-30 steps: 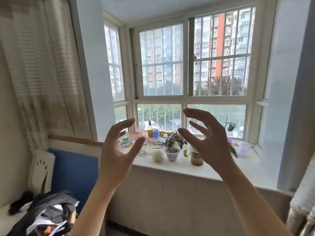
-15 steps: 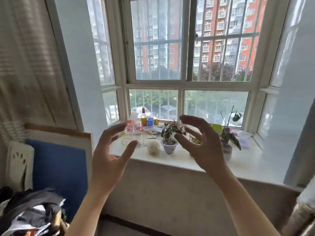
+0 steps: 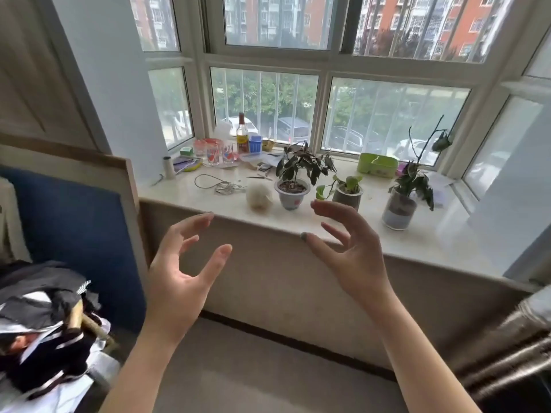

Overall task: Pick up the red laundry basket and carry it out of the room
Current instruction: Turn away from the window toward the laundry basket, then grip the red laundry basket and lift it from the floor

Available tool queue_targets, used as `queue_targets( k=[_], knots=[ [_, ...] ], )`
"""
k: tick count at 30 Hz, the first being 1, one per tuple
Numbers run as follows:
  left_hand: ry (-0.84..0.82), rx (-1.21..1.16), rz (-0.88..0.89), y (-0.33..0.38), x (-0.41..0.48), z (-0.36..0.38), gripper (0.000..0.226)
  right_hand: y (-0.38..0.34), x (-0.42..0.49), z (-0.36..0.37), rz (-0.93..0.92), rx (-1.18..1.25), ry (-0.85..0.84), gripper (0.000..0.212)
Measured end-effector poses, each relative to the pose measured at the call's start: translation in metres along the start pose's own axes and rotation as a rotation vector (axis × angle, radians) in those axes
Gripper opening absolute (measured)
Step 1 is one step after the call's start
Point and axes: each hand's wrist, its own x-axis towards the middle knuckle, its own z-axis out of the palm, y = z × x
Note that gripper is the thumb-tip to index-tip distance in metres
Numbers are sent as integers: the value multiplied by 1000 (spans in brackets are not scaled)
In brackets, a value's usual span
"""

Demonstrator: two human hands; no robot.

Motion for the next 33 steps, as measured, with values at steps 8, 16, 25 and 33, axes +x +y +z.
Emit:
queue_targets(
  k=[8,16,25,33],
  knots=[
    [-54,-5,-208,-87,-53,25,48,91,-47,11,210,-110,-26,44],
    [-78,-8,-393,-155,-120,44,41,175,-121,25,412,-190,-124,45],
    [-119,-22,-605,-234,-215,73,39,262,-209,45,612,-246,-215,45],
    [-140,10,-776,-292,-291,81,39,331,-286,48,761,-321,-300,47]
  ],
)
